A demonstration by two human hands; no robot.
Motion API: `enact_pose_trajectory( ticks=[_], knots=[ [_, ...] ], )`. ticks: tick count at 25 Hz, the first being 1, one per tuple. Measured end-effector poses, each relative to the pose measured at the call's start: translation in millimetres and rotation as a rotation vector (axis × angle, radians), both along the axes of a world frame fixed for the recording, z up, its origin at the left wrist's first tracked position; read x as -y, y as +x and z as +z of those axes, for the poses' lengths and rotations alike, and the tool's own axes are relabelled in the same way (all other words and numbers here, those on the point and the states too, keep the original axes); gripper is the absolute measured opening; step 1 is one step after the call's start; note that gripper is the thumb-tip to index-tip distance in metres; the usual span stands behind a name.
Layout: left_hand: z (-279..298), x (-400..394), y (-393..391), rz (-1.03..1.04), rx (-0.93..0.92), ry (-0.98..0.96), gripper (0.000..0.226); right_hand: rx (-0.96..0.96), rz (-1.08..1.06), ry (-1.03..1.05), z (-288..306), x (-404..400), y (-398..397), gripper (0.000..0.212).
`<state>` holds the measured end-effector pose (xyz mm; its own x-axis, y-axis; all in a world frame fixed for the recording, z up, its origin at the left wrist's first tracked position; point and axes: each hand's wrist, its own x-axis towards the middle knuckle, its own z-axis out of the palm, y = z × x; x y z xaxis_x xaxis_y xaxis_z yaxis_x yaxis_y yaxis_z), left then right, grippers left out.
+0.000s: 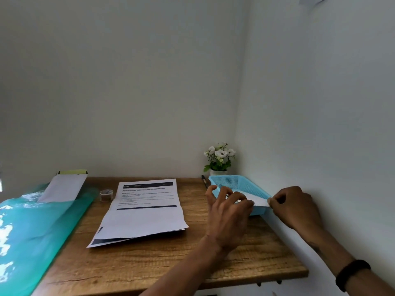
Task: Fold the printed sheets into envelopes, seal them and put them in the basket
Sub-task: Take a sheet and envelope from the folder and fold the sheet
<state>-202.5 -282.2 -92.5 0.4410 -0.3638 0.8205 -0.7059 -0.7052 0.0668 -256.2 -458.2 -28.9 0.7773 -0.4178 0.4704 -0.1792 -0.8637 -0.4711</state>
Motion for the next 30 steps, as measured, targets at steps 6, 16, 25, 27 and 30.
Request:
enact_pose_trajectory(
  ticks=[6, 16, 25, 27, 30],
  knots=[
    [24, -24, 6, -0.068, -0.254, -0.117, 0.055, 0.159, -0.095, -0.381, 9, -39, -6, 0.030],
    [49, -230, 71, 0.277, -0.512, -0.209, 0.026, 0.001, 0.462, 0.072, -18, -186, 108, 0.015],
    [-7, -304, 123, 0.418, -0.614, -0.187, 0.041, -0.196, 0.616, 0.317, -46, -198, 203, 0.068],
    [-11, -303, 130, 0.426, -0.577, -0.208, 0.040, -0.117, 0.657, 0.505, -58, -199, 207, 0.060],
    [-19, -300, 136, 0.426, -0.561, -0.247, 0.039, 0.042, 0.619, 0.561, -67, -198, 213, 0.048]
  ],
)
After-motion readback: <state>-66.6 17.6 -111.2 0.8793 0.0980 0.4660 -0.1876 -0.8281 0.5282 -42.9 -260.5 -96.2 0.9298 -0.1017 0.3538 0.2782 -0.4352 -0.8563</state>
